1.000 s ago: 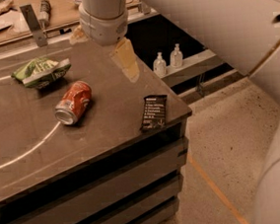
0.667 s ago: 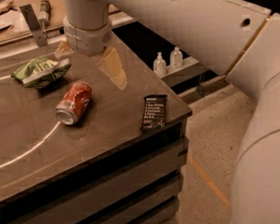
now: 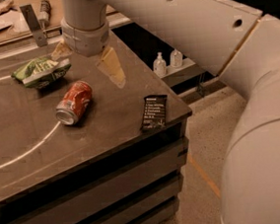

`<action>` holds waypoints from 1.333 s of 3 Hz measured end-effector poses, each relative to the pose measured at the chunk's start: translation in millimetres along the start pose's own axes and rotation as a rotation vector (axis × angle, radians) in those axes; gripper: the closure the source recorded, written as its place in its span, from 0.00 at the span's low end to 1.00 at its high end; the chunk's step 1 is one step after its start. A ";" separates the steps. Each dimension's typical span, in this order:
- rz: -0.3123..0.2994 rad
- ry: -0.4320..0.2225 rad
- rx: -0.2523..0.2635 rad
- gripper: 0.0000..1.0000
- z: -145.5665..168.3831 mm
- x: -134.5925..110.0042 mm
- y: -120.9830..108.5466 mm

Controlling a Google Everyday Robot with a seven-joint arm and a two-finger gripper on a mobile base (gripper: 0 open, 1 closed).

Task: Place coke can upright

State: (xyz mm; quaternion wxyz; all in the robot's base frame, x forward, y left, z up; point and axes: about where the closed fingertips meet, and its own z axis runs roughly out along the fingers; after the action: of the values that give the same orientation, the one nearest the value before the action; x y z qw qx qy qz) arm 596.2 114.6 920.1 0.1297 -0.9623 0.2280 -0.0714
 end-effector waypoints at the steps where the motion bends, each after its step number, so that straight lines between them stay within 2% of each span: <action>1: -0.136 -0.049 -0.045 0.00 21.0 -2.3 -16.3; 2: -0.258 -0.102 -0.084 0.00 48.4 -8.1 -37.6; 3: -0.306 -0.127 -0.102 0.00 62.7 -12.9 -48.7; 4: -0.303 -0.139 -0.132 0.00 70.7 -20.1 -47.7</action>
Offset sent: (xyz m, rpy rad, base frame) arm 0.0167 0.0520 -0.0474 -0.1476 0.1295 0.3669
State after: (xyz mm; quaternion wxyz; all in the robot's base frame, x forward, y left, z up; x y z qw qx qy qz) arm 612.3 180.3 864.3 0.0695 -0.9947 0.0752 -0.0081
